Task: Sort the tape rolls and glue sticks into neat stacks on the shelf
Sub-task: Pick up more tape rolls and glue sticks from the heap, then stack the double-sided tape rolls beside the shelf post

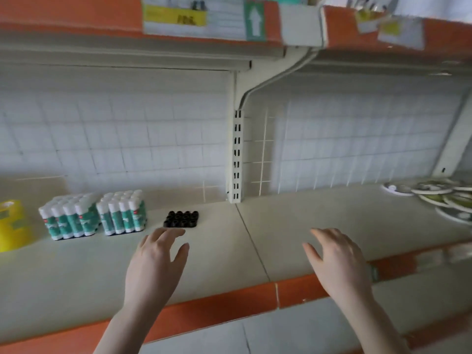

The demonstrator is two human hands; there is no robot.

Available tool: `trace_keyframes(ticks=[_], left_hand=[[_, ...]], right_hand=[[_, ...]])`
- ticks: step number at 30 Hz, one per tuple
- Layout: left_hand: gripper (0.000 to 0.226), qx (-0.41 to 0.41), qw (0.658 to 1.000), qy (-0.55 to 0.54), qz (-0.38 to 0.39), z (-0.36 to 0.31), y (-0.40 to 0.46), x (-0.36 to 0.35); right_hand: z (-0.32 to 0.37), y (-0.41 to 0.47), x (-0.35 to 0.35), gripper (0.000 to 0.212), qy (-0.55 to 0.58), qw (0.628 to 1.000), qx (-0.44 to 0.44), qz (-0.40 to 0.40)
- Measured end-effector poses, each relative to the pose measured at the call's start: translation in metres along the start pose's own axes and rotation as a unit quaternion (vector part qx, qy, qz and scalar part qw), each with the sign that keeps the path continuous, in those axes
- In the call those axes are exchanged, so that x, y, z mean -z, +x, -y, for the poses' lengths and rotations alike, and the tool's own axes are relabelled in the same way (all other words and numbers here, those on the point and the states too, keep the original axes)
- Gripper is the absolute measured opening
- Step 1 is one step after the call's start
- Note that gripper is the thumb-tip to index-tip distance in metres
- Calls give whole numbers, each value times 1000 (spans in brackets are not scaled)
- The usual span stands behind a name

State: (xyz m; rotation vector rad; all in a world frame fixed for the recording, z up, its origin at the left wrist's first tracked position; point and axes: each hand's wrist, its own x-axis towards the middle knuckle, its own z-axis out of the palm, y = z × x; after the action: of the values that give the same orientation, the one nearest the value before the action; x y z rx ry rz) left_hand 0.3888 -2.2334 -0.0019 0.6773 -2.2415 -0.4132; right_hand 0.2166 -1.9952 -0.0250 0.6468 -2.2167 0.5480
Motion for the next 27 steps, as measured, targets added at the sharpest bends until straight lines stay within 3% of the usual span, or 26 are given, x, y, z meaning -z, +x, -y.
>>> trace_keyframes(ticks=[12,27], left_hand=[[24,41,999,-24,5,-246,-3,-168],[25,-59,995,-47,66,-376,34,-276]], right_hand=[[-294,61,14,33,3,1000,19,13],[-442,100,22,22,-21,999,-27,-4]])
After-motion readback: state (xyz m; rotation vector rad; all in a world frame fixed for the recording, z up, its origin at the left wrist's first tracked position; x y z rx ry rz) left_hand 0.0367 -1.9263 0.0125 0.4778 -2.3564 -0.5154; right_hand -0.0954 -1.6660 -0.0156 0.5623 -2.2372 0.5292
